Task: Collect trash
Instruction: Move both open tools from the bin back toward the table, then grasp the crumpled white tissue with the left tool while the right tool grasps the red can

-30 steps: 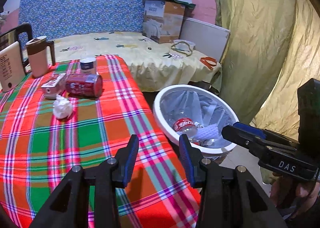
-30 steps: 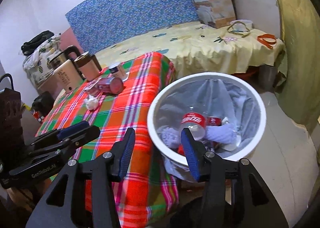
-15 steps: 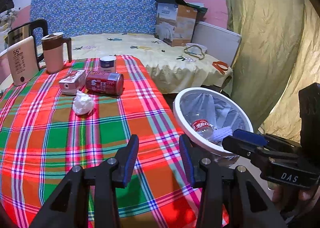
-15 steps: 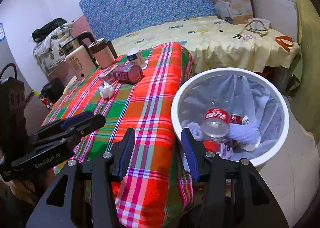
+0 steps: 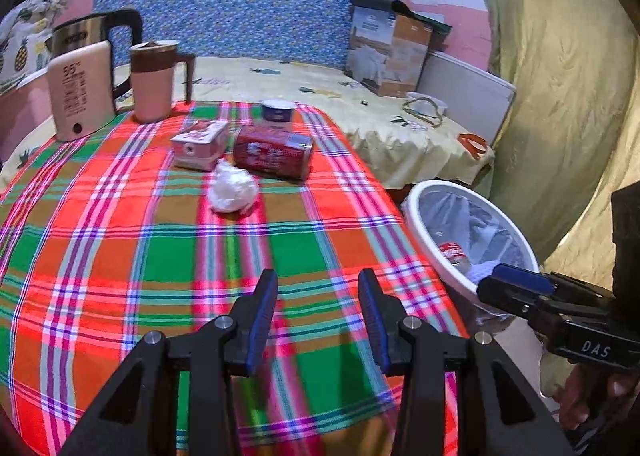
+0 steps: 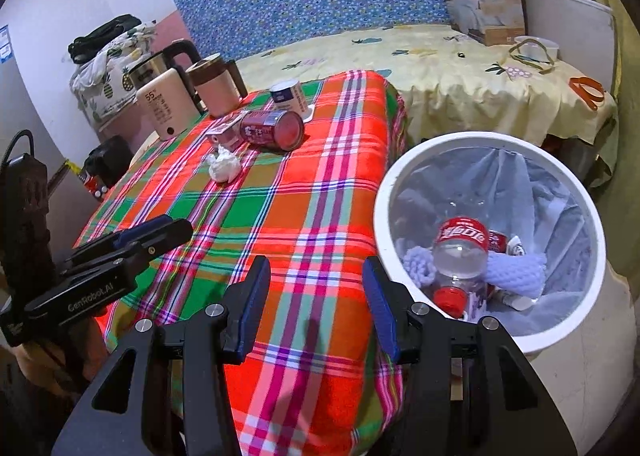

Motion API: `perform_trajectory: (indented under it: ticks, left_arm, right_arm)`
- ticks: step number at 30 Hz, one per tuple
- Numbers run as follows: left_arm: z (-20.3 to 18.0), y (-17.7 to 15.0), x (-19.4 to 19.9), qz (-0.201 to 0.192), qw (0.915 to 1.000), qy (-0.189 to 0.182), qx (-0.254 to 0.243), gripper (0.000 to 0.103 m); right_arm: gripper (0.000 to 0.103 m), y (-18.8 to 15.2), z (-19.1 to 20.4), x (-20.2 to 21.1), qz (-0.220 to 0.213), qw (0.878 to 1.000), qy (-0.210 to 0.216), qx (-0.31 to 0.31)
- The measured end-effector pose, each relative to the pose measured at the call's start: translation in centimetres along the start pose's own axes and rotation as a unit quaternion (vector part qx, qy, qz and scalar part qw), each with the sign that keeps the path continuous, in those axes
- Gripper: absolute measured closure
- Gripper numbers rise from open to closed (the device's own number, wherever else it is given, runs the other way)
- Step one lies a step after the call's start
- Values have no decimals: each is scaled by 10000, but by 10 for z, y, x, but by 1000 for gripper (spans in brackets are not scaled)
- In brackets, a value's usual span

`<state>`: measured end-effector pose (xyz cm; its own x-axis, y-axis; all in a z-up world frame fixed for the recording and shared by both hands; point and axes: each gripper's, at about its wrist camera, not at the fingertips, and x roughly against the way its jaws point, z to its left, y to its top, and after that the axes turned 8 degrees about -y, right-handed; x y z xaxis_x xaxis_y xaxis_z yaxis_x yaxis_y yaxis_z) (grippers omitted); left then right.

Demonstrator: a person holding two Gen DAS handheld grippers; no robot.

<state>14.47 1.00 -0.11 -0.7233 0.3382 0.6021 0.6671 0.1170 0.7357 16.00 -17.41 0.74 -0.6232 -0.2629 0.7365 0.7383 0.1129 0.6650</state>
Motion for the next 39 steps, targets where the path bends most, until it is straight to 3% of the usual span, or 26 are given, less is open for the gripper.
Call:
perform_trajectory:
  ticks: [18, 31, 39]
  left_arm:
    - [53, 21, -13, -58, 9993, 267, 274, 60]
    - [63, 54, -68, 267, 9990, 328, 121, 59]
    - [74, 63, -84, 325, 9980, 403, 350, 57]
  right_arm:
    - [53, 19, 19, -28, 76, 9995, 169, 269]
    - [53, 62, 21, -61, 57, 9986, 273, 452]
    - [44, 80, 30, -78, 67, 9962, 311, 816]
